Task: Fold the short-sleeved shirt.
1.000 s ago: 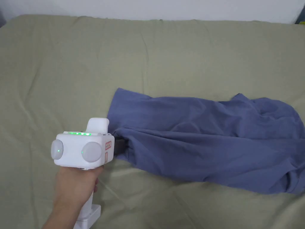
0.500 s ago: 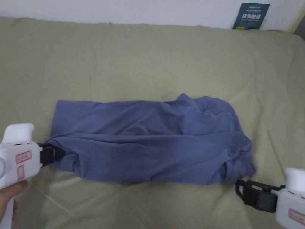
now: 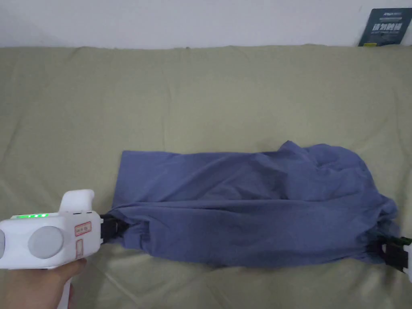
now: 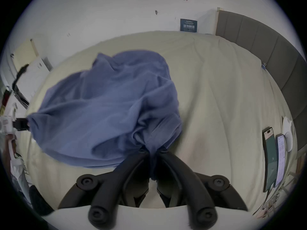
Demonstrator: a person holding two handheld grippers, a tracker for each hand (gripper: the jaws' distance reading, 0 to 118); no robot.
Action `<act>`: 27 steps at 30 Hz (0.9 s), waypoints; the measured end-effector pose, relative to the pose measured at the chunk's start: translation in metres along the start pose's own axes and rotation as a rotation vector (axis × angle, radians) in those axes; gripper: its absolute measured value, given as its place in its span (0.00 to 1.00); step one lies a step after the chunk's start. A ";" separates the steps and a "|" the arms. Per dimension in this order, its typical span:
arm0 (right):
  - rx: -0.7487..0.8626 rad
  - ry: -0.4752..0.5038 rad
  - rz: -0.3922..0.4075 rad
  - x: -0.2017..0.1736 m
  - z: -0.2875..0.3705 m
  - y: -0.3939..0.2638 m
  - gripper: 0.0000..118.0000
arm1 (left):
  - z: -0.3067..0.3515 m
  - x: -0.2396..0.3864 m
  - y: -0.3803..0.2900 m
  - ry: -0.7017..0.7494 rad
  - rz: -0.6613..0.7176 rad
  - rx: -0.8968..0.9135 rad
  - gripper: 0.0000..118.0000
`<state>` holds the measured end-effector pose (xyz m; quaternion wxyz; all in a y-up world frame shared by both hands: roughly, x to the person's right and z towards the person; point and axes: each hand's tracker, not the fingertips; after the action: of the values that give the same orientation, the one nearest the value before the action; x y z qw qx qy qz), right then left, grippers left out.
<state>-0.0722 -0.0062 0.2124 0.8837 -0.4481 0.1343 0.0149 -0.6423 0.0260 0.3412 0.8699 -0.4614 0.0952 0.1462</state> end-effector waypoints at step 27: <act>-0.125 0.145 -0.094 0.026 0.119 -0.094 0.07 | 0.074 -0.012 -0.094 -0.018 -0.026 -0.152 0.03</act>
<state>-0.0070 0.0299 0.3474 0.8419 -0.5078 0.1753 -0.0507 -0.6196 0.0352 0.4588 0.8349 -0.5260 0.0703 0.1460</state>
